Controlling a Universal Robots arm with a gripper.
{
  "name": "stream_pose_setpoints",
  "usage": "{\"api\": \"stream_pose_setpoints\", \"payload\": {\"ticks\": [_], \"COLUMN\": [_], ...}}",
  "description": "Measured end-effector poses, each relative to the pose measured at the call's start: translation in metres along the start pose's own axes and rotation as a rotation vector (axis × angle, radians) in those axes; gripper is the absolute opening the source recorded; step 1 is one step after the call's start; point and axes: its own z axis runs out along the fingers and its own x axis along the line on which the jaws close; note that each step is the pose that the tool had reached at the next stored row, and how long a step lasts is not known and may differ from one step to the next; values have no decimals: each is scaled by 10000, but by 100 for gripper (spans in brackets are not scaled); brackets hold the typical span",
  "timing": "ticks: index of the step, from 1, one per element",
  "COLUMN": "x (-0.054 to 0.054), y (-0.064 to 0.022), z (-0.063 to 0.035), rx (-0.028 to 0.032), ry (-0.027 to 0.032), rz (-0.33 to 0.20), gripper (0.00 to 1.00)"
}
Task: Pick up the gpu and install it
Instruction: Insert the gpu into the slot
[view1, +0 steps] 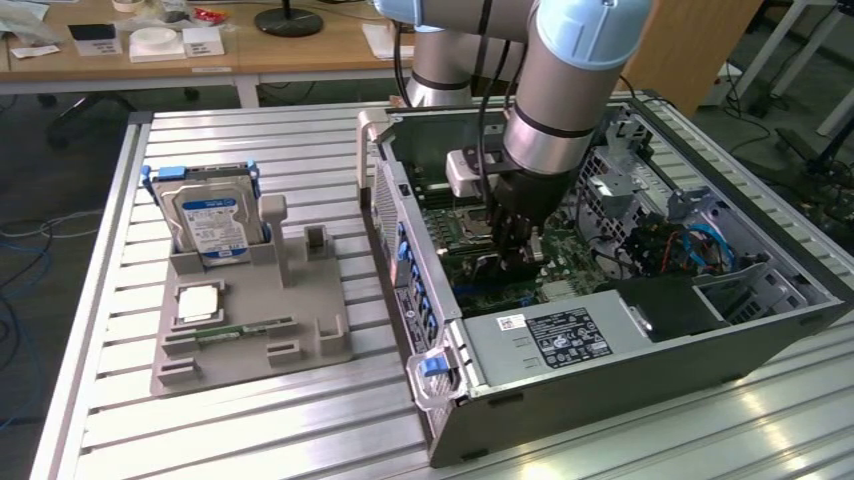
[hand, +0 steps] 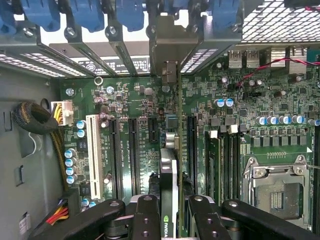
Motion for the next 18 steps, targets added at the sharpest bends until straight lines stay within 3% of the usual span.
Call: {"api": "stream_pose_setpoints", "payload": {"ticks": [7, 18], "x": [3, 3], "y": [27, 45], "z": [8, 33], "rx": [53, 68], "ry": [-7, -25], "rz": [-11, -13], "gripper": [27, 27]}}
